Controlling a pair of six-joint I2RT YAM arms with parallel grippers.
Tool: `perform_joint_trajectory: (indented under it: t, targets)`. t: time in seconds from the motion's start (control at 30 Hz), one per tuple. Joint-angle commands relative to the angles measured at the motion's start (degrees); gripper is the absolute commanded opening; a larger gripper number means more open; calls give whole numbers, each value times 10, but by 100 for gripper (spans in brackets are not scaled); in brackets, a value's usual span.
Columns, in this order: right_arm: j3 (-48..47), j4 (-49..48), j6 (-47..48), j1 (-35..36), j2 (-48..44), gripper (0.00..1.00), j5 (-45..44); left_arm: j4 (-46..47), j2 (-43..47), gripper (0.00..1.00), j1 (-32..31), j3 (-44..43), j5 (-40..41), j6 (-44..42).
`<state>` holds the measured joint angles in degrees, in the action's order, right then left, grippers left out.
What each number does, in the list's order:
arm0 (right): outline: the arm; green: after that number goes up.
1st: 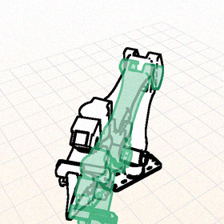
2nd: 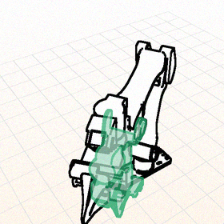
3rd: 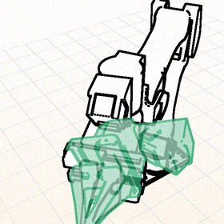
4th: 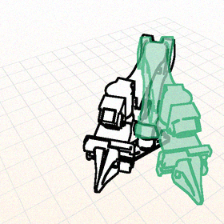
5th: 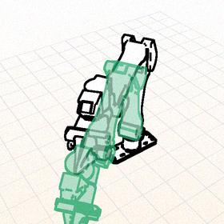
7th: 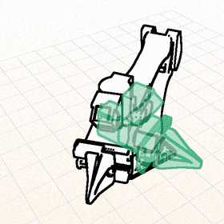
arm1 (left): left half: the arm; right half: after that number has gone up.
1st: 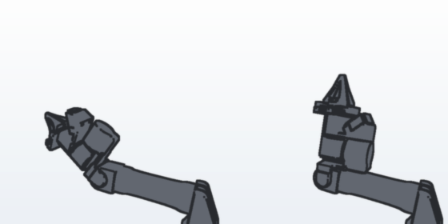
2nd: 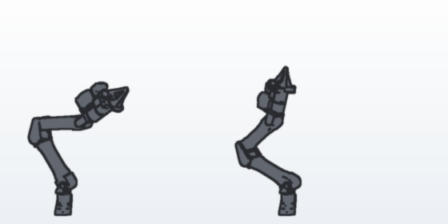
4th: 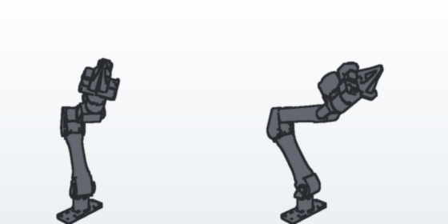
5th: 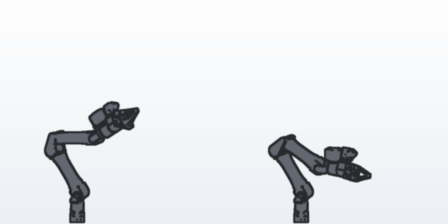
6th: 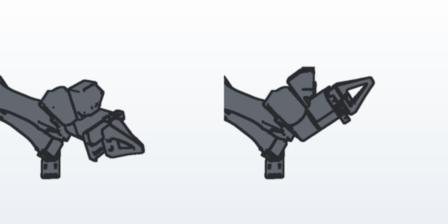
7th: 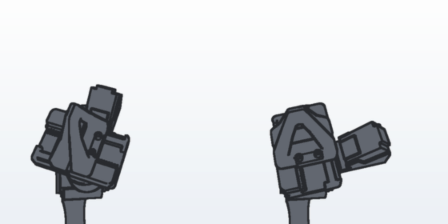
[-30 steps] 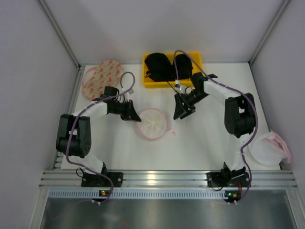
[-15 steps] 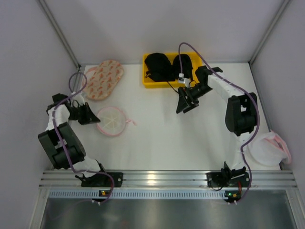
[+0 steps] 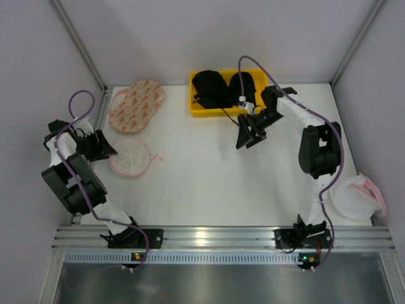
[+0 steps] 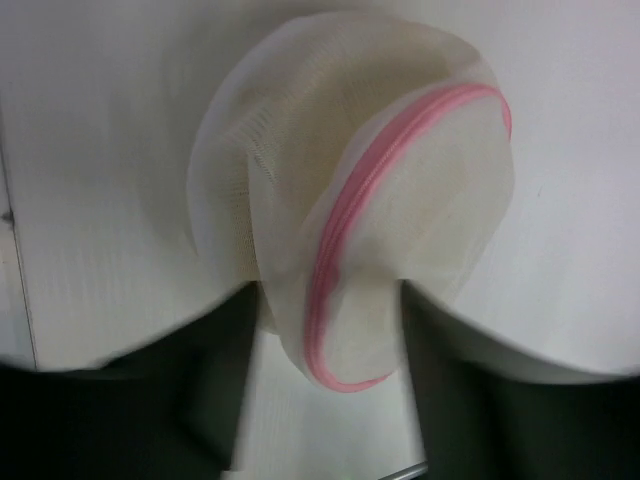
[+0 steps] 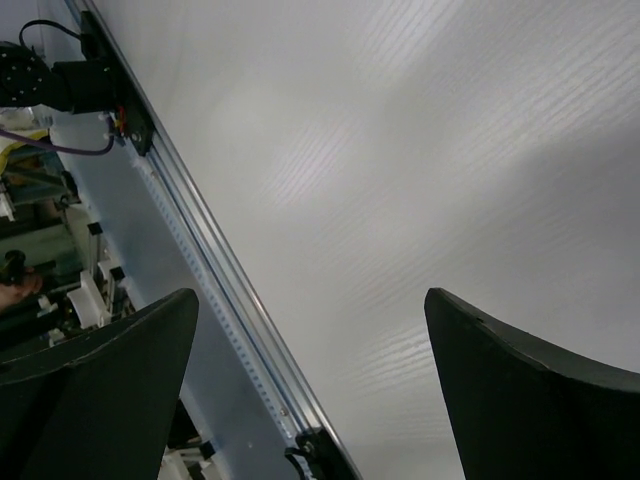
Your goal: Place the bra in the laundry bag and zip it closed
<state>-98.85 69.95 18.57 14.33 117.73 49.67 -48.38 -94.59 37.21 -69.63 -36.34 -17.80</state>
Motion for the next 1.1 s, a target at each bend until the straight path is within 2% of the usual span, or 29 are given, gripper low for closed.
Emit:
perform_joint_trajectory:
  t: [0.0,0.03,0.13,0.23,0.33,0.37,0.43,0.47,0.63,0.67,0.77,0.93,1.07]
  targets:
    - [-35,11,20,-17,-12,97,-25,2,10,82,4,-54,-4,9]
    - [-34,10,22,-20,-16,97,-35,1,20,99,4,-60,-6,8]
    - [-30,9,24,-36,-39,99,-49,-3,69,98,4,-90,-3,10]
    - [-28,3,22,-55,-60,99,-59,-14,94,99,-3,-159,12,7]
    - [-26,-18,14,-76,-80,100,-65,-17,99,98,-63,-211,99,-11]
    - [-27,-23,12,-80,-88,99,-69,-18,99,98,-117,-218,126,-16]
    - [-26,-34,14,-91,-96,100,-75,-15,89,98,-177,-228,186,-8]
    - [-26,-35,22,-93,-102,100,-77,-16,83,99,-231,-230,188,-2]
    - [-8,-17,56,-94,-115,99,-75,6,28,99,-360,-236,171,80]
    - [13,-22,62,-95,-125,99,-72,12,20,99,-408,-234,187,87]
    - [63,-41,75,-88,-152,99,-68,37,-3,99,-478,-224,223,76]
    - [155,-84,74,-77,-190,99,-66,36,-23,99,-509,-218,171,71]
    - [188,-108,68,-73,-217,99,-78,48,-30,99,-548,-207,216,64]
